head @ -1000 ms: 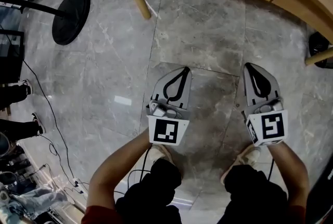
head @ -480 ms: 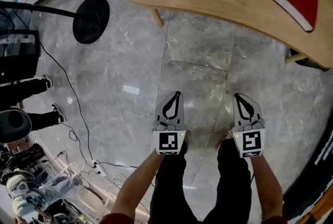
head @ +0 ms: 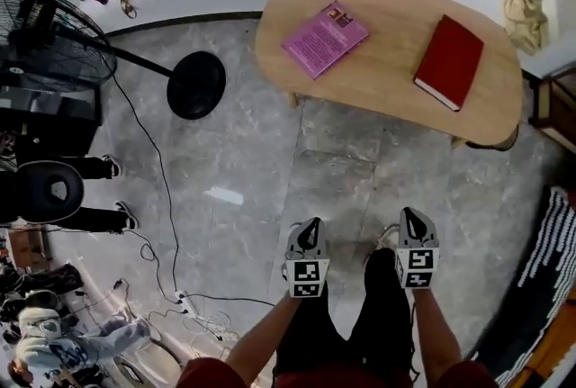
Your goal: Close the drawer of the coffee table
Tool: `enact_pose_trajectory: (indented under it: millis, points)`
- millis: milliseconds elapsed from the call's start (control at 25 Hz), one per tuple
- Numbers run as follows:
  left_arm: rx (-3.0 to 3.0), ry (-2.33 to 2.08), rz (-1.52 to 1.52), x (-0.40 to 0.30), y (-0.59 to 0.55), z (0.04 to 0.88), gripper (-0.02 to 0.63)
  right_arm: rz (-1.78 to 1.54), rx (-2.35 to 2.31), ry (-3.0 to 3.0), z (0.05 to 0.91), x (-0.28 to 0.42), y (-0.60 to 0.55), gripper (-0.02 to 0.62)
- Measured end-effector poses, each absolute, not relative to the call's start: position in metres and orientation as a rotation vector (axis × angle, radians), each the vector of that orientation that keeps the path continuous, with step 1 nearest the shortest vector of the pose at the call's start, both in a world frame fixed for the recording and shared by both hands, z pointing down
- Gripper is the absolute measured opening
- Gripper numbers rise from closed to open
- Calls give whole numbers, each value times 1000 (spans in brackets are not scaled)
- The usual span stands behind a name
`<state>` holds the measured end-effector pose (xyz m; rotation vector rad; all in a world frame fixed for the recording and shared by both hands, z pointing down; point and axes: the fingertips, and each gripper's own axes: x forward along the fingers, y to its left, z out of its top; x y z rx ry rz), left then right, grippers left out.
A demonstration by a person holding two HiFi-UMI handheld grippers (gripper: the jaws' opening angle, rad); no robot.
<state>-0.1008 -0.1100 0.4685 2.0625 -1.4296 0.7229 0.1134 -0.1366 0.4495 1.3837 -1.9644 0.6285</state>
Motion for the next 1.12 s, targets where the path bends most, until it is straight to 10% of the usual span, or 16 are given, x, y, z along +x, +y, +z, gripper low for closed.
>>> enact_pose_trajectory:
  millis: [1120]
  points:
    - [2610,-2019,54,-199,-202,-57,8,-207,2063,-2257,-94,111,-196,-3]
